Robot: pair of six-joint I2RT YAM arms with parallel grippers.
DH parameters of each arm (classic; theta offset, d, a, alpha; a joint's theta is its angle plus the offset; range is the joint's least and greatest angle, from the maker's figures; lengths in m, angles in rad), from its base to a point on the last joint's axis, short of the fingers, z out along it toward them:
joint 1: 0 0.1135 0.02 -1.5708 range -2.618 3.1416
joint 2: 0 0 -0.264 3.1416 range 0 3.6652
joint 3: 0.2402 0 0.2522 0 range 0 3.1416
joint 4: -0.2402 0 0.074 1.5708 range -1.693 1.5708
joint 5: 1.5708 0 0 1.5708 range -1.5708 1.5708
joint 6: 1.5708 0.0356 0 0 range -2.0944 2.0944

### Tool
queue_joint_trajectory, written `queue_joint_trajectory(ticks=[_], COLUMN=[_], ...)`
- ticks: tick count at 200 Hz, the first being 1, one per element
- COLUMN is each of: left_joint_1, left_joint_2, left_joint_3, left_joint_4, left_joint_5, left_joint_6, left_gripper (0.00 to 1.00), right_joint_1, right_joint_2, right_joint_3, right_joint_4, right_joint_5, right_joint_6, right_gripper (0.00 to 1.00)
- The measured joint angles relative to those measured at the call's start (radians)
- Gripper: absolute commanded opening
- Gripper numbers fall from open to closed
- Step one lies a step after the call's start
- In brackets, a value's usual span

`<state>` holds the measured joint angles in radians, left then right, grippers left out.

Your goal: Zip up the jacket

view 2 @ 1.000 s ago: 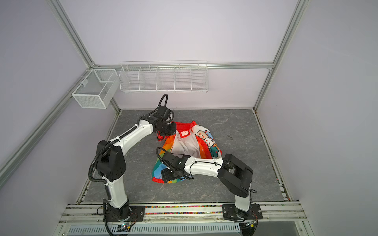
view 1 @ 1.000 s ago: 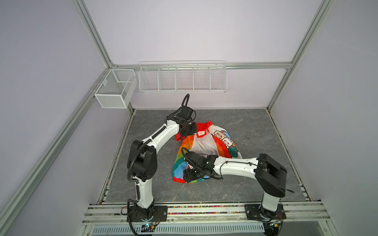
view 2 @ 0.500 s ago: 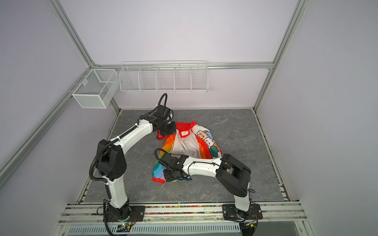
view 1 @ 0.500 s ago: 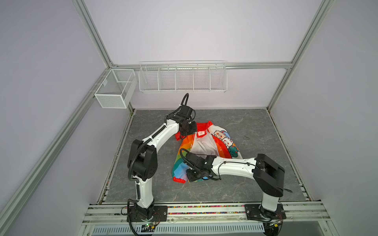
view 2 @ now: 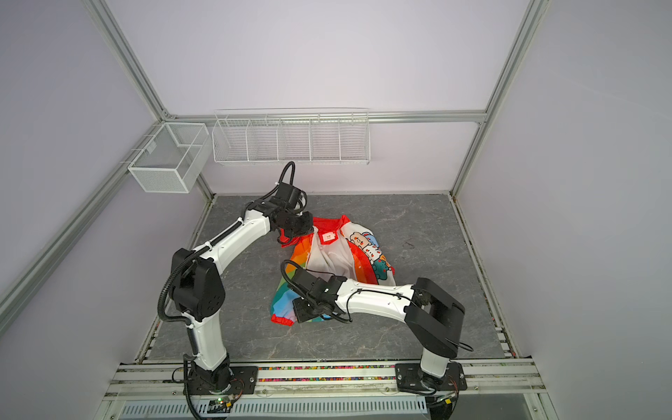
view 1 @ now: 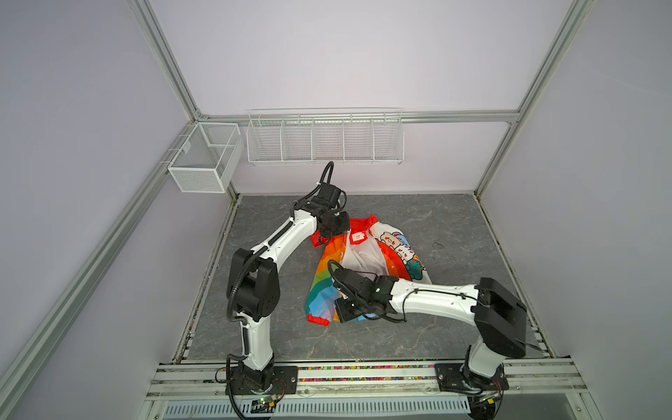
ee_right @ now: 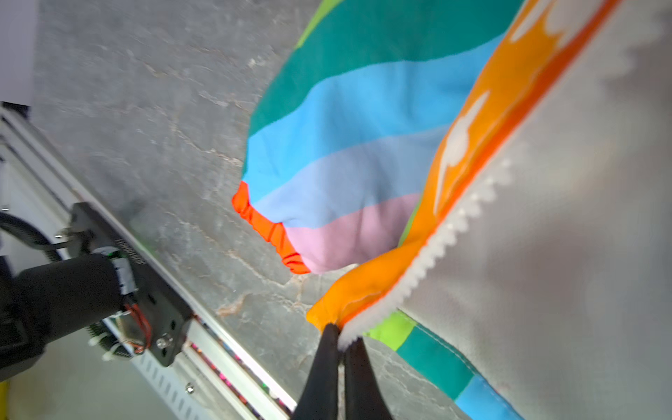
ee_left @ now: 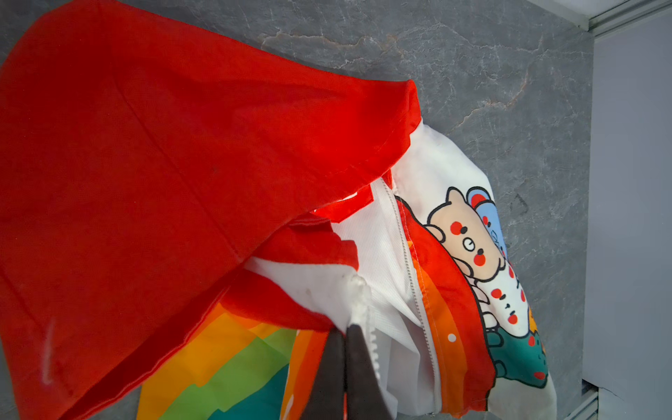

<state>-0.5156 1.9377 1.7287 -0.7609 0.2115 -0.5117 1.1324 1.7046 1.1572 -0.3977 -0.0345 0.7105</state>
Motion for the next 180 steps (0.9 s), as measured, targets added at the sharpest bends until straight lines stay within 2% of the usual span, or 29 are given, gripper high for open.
queue_joint_trajectory(ticks=[52,110,165,172,180], left_joint_1=[0.010,0.010,-0.011,-0.021,-0.029], left_joint_2=[0.046,0.191,0.367,0.391,0.414], left_joint_3=[0.116,0.289,0.448,0.467,0.485], left_joint_4=[-0.003,0.037,0.061,0.064,0.066], left_joint_5=[0.022,0.074,0.130,0.134,0.136], left_joint_6=[-0.032,-0.124,-0.196,-0.201,-0.209], left_gripper=[0.00,0.00,0.00,0.06,0.18], right_joint_1=[-0.115,-0.335,-0.505,-0.523,-0.535], right_joint_2=[-0.166,-0.354,-0.384,-0.382,-0.380], right_joint_3=[-0.076,-0.214,-0.320,-0.328,-0.335], right_joint_4=[0.049,0.052,0.040,0.030,0.024], right_joint_5=[-0.111,-0.232,-0.277,-0.278,-0.281], right_joint_6=[-0.003,-0.023,-0.063,-0.069,-0.074], right_gripper=[0.07,0.07,0.07,0.07,0.07])
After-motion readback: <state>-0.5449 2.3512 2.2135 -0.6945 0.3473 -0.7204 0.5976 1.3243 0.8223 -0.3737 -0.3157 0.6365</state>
